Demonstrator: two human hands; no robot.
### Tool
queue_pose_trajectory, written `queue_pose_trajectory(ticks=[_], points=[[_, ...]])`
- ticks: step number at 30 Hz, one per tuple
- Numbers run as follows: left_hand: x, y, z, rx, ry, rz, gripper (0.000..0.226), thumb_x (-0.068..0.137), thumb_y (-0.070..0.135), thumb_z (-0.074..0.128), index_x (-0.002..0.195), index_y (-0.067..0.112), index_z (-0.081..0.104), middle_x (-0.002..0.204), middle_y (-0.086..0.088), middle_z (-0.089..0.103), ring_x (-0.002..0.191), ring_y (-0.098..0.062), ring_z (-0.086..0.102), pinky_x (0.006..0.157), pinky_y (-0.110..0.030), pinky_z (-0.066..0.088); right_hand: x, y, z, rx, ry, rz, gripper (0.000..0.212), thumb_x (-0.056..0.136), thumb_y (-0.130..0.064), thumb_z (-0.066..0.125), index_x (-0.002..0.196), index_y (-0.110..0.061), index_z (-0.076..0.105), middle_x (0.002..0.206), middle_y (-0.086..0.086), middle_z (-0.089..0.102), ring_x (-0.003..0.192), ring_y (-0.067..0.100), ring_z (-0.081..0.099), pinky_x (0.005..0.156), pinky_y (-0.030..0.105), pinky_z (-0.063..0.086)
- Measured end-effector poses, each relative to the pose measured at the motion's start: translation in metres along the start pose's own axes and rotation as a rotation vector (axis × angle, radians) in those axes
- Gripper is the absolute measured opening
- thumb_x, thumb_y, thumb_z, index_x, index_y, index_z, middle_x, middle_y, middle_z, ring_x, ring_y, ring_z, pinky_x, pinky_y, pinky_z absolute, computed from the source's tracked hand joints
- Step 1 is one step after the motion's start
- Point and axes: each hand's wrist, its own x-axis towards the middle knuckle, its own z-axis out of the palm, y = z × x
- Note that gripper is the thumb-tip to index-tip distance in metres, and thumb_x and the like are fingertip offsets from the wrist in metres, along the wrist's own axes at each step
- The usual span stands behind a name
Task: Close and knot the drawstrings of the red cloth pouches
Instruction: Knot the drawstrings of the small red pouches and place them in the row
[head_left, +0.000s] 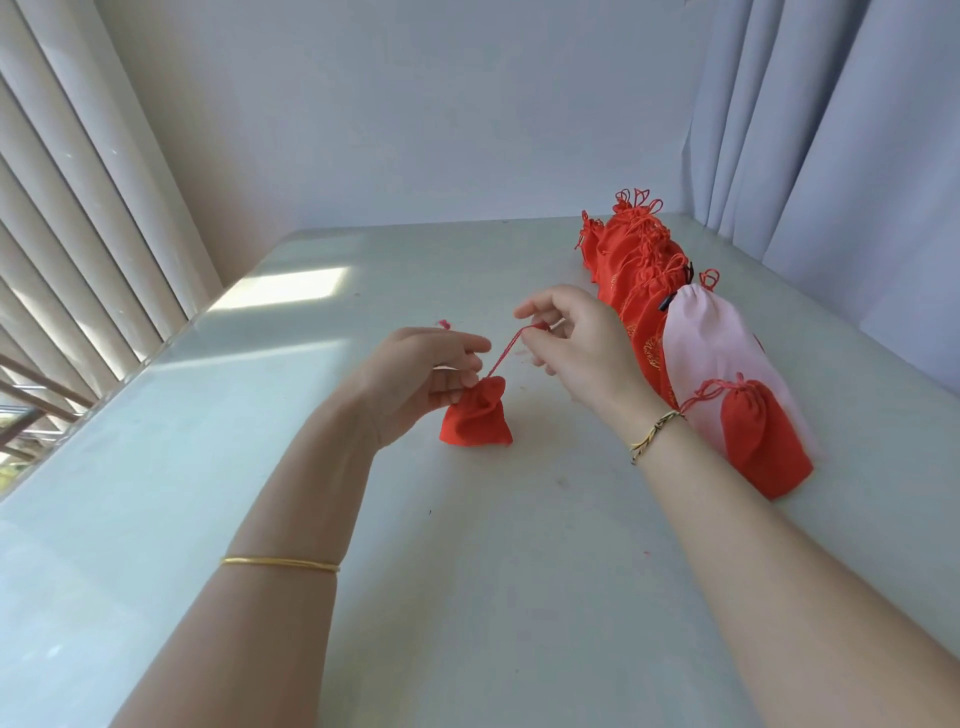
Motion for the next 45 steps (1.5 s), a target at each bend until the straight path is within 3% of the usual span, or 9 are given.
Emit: queue_pose_trajectory(ticks=[6, 11, 14, 19, 26, 30, 34, 39, 45], points=[[-0.001, -0.003, 0.006, 0.279, -0.036, 0.075, 0.018, 0.084, 0.013, 0.066, 0.096, 0.001, 0.071, 0.060, 0.002, 0.051, 0.050, -0.007, 0.044, 0.062, -0.020, 0.042, -0.004, -0.007, 0.006, 0.097, -0.021, -0.101, 0.023, 0.082, 0.002, 0.058, 0.080, -0.021, 0.063, 0.070, -0.007, 0.063, 0.061, 0.005, 0.061, 0.069, 0.028, 0.054], [0.000, -0.003, 0.002, 0.127, -0.037, 0.092, 0.018, 0.092, 0.014, 0.055, 0.086, 0.006, 0.070, 0.059, 0.004, 0.053, 0.046, -0.005, 0.045, 0.055, -0.016, 0.045, -0.002, -0.005, 0.010, 0.022, 0.052, 0.008, 0.025, 0.077, -0.002, 0.060, 0.089, -0.021, 0.049, 0.107, 0.006, 0.059, 0.075, 0.018, 0.068, 0.075, 0.035, 0.054], [0.002, -0.003, 0.000, 0.028, -0.049, 0.089, 0.019, 0.094, 0.014, 0.052, 0.086, 0.006, 0.068, 0.059, 0.004, 0.052, 0.046, -0.004, 0.045, 0.057, -0.018, 0.046, -0.003, -0.010, 0.006, 0.071, -0.047, 0.076, 0.021, 0.076, 0.000, 0.056, 0.076, -0.020, 0.056, 0.086, 0.006, 0.064, 0.074, 0.020, 0.068, 0.074, 0.042, 0.056], [0.002, -0.003, 0.001, -0.035, -0.047, 0.126, 0.019, 0.094, 0.014, 0.052, 0.085, 0.005, 0.066, 0.060, 0.003, 0.055, 0.048, -0.004, 0.049, 0.055, -0.016, 0.047, -0.008, -0.011, 0.013, 0.126, -0.351, 0.110, 0.011, 0.087, -0.005, 0.055, 0.081, -0.008, 0.064, 0.071, 0.000, 0.059, 0.067, 0.009, 0.052, 0.070, 0.029, 0.043], [0.004, -0.005, -0.003, -0.099, 0.051, 0.112, 0.012, 0.091, 0.014, 0.057, 0.085, 0.012, 0.067, 0.067, 0.004, 0.069, 0.058, -0.003, 0.062, 0.062, -0.018, 0.052, -0.008, -0.014, 0.009, 0.151, -0.175, 0.019, 0.020, 0.082, -0.009, 0.063, 0.064, -0.016, 0.063, 0.075, 0.000, 0.064, 0.067, 0.006, 0.057, 0.064, 0.022, 0.045], [0.003, -0.004, -0.003, -0.057, 0.043, 0.128, 0.015, 0.087, 0.003, 0.059, 0.075, 0.010, 0.065, 0.077, -0.003, 0.069, 0.072, -0.011, 0.065, 0.073, -0.020, 0.053, -0.011, -0.019, 0.007, 0.182, -0.258, 0.027, 0.020, 0.072, -0.011, 0.057, 0.053, -0.012, 0.054, 0.078, 0.002, 0.059, 0.070, 0.005, 0.056, 0.064, 0.016, 0.045], [0.002, -0.003, -0.001, -0.055, 0.013, 0.130, 0.017, 0.083, -0.007, 0.058, 0.078, 0.009, 0.063, 0.075, -0.005, 0.067, 0.067, -0.011, 0.065, 0.066, -0.018, 0.053, -0.008, -0.019, 0.008, 0.436, -0.225, 0.238, 0.025, 0.086, -0.001, 0.041, 0.064, -0.008, 0.052, 0.081, 0.016, 0.060, 0.058, 0.011, 0.059, 0.056, 0.023, 0.049], [0.000, -0.002, 0.003, -0.010, 0.004, 0.174, 0.020, 0.082, -0.010, 0.058, 0.083, 0.009, 0.061, 0.074, -0.005, 0.062, 0.063, -0.010, 0.061, 0.067, -0.018, 0.054, -0.010, -0.012, 0.011, 0.174, -0.356, 0.233, 0.020, 0.084, -0.005, 0.051, 0.077, -0.019, 0.064, 0.076, 0.002, 0.061, 0.072, 0.013, 0.055, 0.072, 0.029, 0.044], [-0.001, -0.002, 0.007, 0.000, 0.027, 0.193, 0.025, 0.082, -0.013, 0.055, 0.088, 0.011, 0.060, 0.074, -0.003, 0.060, 0.062, -0.009, 0.058, 0.068, -0.020, 0.055, -0.011, -0.008, 0.012, 0.236, -0.306, 0.216, 0.017, 0.081, -0.001, 0.058, 0.071, -0.015, 0.059, 0.069, 0.004, 0.060, 0.061, 0.012, 0.052, 0.060, 0.022, 0.040]])
